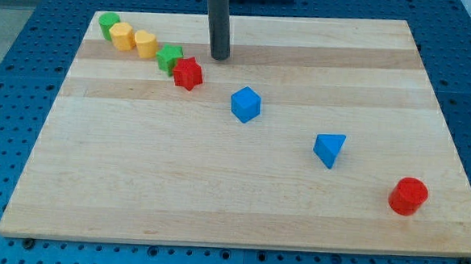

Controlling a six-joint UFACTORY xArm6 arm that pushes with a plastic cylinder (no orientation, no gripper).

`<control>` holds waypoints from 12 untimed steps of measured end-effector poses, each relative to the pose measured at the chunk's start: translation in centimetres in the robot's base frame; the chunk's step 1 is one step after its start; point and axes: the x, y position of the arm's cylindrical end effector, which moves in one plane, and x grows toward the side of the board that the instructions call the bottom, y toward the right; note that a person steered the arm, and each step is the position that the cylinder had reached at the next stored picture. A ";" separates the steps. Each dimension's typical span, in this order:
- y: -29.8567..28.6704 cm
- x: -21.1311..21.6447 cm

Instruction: Slide the line of blocks towards down

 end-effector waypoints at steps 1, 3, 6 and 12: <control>0.0 0.0; 1.1 0.1; 4.1 -9.9; -19.1 -7.0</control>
